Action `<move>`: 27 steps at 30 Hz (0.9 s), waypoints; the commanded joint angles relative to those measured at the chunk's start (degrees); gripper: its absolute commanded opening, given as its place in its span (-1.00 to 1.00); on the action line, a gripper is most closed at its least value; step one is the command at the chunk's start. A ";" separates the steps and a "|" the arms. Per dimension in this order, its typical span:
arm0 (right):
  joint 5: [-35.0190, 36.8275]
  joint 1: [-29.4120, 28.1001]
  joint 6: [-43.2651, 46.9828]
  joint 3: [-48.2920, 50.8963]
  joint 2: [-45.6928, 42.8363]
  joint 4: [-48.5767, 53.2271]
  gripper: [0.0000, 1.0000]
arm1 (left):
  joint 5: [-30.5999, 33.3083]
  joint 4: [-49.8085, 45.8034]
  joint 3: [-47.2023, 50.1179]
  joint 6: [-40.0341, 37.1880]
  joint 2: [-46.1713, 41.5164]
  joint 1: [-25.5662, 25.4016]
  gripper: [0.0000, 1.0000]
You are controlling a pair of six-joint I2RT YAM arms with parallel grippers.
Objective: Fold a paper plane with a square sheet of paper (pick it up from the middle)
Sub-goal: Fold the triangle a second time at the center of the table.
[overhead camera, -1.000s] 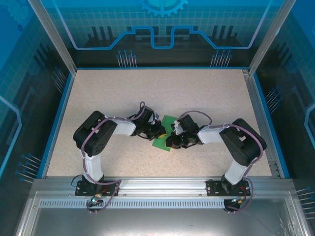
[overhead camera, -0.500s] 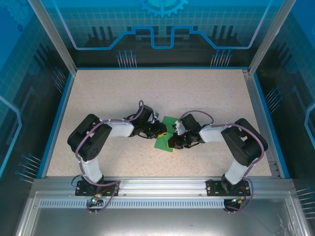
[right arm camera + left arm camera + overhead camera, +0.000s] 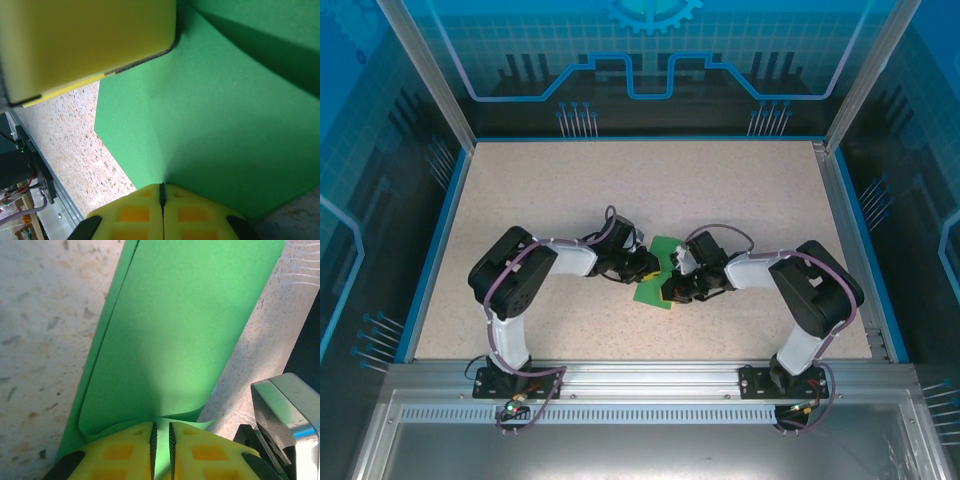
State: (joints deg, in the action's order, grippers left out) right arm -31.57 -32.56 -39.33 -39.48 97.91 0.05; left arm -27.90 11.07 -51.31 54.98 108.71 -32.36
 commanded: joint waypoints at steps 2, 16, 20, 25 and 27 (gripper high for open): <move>3.26 0.80 1.41 0.44 1.98 6.75 -0.95 | 2.30 -1.05 0.61 -1.11 1.30 1.09 -0.67; 3.64 0.74 2.20 0.03 1.20 8.48 -0.97 | 3.87 -4.02 -0.24 -3.11 0.98 3.77 -0.68; 3.15 0.74 2.59 0.02 1.11 8.48 -0.97 | 3.96 -4.71 -0.89 -3.39 0.91 4.65 -0.68; 2.53 0.75 3.01 -0.15 1.30 8.56 -0.96 | 3.90 -7.40 -3.10 -5.66 0.45 6.05 -0.67; 2.01 0.76 3.38 -0.47 1.62 8.64 -0.96 | 3.94 -8.79 -4.26 -6.41 0.54 6.54 -0.67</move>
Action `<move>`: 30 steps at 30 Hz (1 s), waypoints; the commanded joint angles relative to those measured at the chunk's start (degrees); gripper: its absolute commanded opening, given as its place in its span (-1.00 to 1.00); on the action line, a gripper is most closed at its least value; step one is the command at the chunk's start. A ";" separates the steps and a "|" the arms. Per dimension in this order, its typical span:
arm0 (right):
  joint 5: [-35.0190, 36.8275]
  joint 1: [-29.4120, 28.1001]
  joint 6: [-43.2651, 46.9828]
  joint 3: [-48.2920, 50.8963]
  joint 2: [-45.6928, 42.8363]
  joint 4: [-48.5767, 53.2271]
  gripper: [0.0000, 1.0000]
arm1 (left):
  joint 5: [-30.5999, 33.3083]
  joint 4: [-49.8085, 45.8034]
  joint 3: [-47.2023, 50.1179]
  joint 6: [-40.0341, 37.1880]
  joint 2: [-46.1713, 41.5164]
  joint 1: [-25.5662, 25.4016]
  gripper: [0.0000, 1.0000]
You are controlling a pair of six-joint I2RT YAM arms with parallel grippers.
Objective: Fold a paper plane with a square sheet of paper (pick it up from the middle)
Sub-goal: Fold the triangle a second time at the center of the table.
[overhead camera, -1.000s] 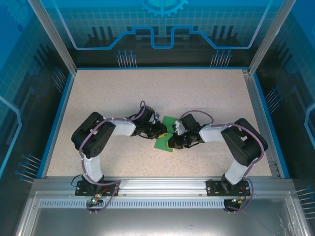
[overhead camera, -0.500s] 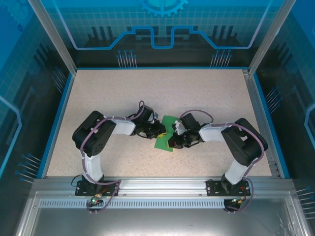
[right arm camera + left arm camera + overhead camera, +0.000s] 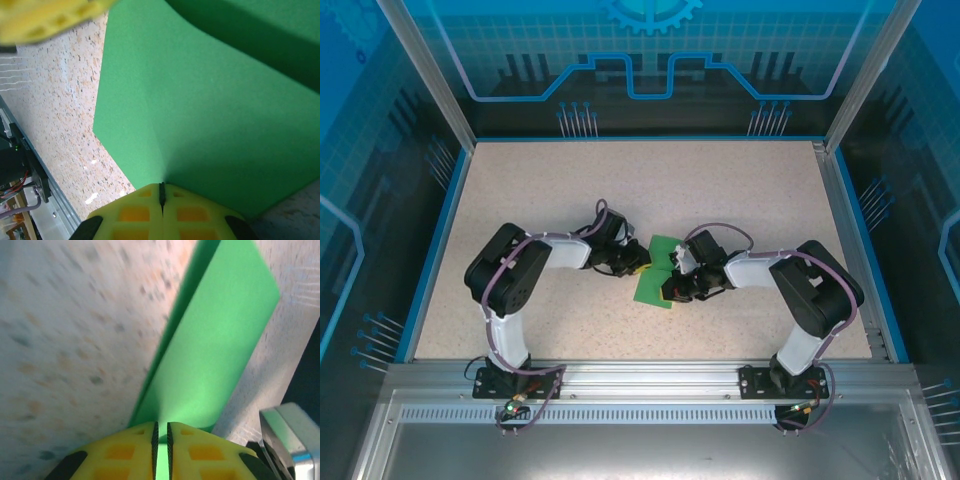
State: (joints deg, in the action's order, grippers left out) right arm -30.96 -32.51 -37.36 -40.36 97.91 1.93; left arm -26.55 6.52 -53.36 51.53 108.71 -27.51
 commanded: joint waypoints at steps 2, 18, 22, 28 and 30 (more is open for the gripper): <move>1.25 0.74 1.67 0.12 1.99 7.01 -0.96 | 2.36 -4.87 -2.92 -3.35 0.54 2.25 -0.67; 1.86 0.70 1.68 -1.28 2.25 7.56 -0.93 | -4.84 -2.26 -0.14 -2.05 -7.28 -2.43 -0.69; 2.21 0.71 1.59 -1.21 1.80 7.54 -0.93 | -5.18 -0.54 -0.27 -1.40 -4.91 -4.57 -0.72; 2.14 0.70 1.44 -1.12 1.45 7.56 -0.93 | -3.74 -0.02 -0.51 -2.10 -0.69 -4.53 -0.75; 1.80 0.70 1.23 -1.04 1.15 7.20 -0.93 | -2.41 -0.74 -0.87 -2.39 0.67 -4.41 -0.76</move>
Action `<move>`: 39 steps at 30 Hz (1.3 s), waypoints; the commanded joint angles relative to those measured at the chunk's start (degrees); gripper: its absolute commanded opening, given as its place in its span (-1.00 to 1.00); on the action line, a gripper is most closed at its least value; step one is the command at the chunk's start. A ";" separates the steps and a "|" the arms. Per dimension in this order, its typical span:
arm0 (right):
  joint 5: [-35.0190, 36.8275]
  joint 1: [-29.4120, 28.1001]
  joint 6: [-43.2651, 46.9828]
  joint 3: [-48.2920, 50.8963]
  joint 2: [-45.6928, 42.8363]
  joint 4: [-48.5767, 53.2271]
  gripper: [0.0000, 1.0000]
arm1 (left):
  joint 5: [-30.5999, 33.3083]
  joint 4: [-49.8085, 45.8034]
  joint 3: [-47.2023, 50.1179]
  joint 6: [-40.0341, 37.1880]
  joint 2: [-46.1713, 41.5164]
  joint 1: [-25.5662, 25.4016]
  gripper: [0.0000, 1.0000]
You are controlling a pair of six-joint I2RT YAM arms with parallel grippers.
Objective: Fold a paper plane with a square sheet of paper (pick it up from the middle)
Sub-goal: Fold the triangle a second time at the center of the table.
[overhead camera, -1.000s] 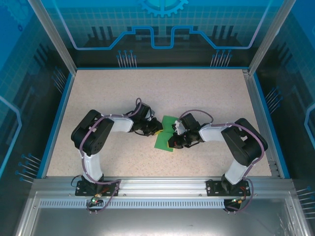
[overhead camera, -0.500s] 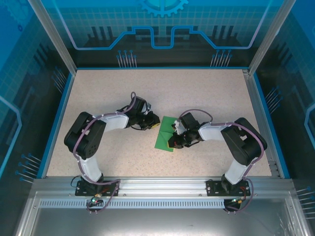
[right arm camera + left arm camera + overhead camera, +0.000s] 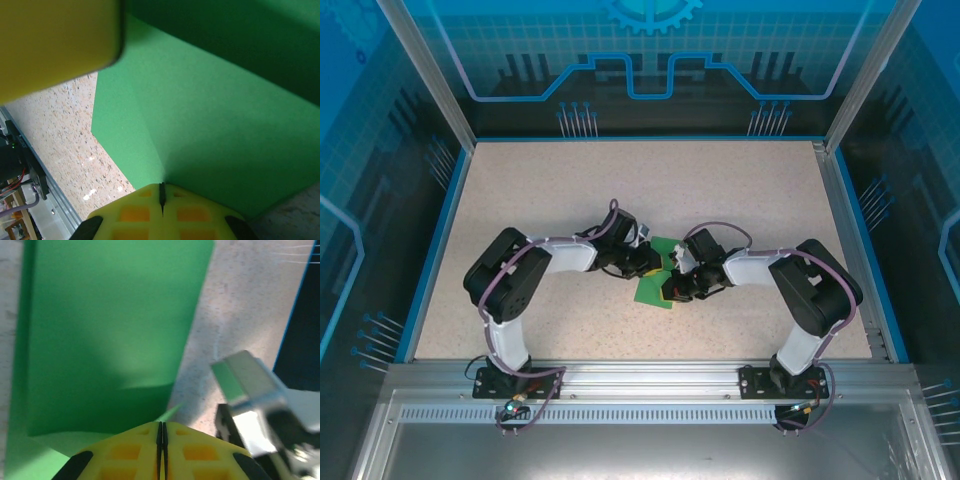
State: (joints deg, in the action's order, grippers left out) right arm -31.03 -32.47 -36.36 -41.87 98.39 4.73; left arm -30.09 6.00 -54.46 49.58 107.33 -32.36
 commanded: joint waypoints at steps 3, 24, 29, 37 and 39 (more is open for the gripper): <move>0.98 0.66 -0.19 0.38 -0.24 3.73 -0.91 | 3.03 -0.37 0.40 -0.04 3.78 0.98 -0.78; 3.66 -1.12 -5.85 -5.18 4.92 -0.37 -0.85 | 3.19 -0.97 2.33 0.50 4.13 1.63 -0.82; 4.77 -1.07 -4.45 -2.70 5.21 1.23 -0.82 | 4.18 -1.43 2.58 0.60 4.17 1.62 -0.83; 1.86 -1.30 -2.34 -4.39 -1.05 3.46 -0.74 | 4.51 -2.10 2.36 0.59 4.63 1.62 -0.84; 1.46 -1.56 -2.05 -4.58 -1.79 3.75 -0.74 | 4.69 -2.22 2.25 0.56 4.60 1.62 -0.84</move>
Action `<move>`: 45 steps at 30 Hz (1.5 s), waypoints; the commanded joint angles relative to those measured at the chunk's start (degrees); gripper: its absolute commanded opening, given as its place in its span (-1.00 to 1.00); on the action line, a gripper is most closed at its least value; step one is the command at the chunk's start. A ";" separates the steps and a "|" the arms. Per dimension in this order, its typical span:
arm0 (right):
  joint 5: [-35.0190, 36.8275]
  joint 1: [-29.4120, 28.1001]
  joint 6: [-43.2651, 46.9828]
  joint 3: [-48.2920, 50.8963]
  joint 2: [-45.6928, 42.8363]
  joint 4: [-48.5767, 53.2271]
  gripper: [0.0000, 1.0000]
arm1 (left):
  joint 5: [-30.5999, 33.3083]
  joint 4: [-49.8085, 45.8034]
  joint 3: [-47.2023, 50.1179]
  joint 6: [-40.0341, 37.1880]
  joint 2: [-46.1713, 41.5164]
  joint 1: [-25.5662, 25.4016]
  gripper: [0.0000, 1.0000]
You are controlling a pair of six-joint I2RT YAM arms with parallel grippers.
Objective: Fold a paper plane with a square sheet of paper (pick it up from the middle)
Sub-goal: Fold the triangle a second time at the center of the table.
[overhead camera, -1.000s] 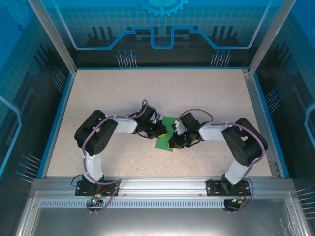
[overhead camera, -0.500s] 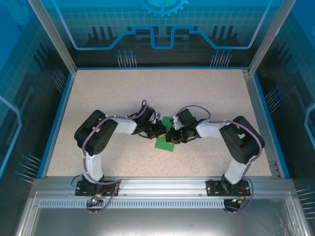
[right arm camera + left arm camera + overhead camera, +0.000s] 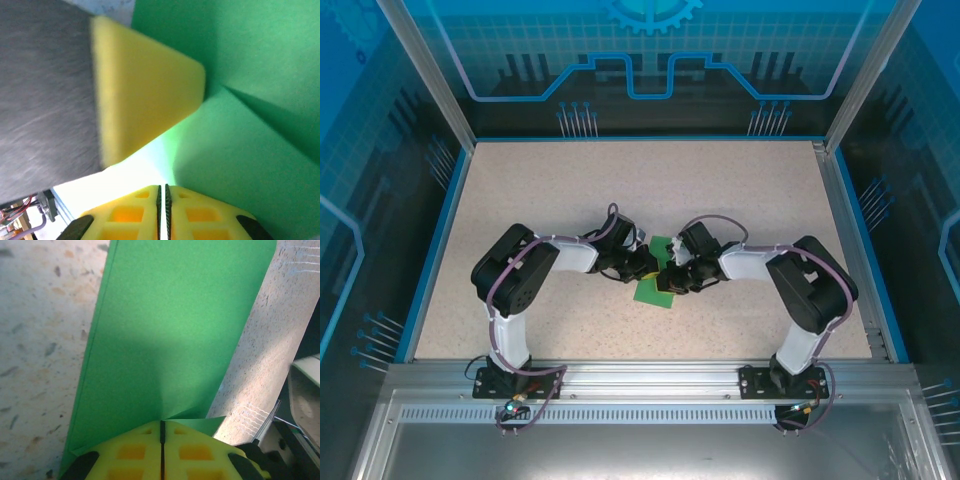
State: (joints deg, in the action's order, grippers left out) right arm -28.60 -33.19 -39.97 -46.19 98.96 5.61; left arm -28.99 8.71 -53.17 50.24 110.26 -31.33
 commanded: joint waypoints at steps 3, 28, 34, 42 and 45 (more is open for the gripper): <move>-3.14 -1.34 0.97 -0.04 -1.21 0.86 -0.78 | 3.56 -4.73 1.05 0.12 1.71 0.65 -0.84; -1.46 -1.00 -0.50 8.92 -2.53 -1.78 -0.79 | 4.26 -6.06 1.20 -0.11 1.97 1.63 -0.91; -1.11 -0.80 -1.55 13.20 -4.31 -2.51 -0.79 | 4.05 -5.79 1.40 -0.01 1.89 1.69 -0.91; -0.82 0.09 -0.95 15.21 -9.50 0.19 -0.79 | 3.53 -5.64 1.29 -0.06 1.80 1.69 -0.90; -1.24 0.41 -1.27 13.78 -12.31 0.54 -0.76 | 3.11 -5.35 1.31 -0.05 1.80 1.63 -0.90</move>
State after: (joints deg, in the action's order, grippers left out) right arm -30.04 -33.52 -40.97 -32.03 89.25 2.15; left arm -29.06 8.32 -53.19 50.04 110.24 -31.11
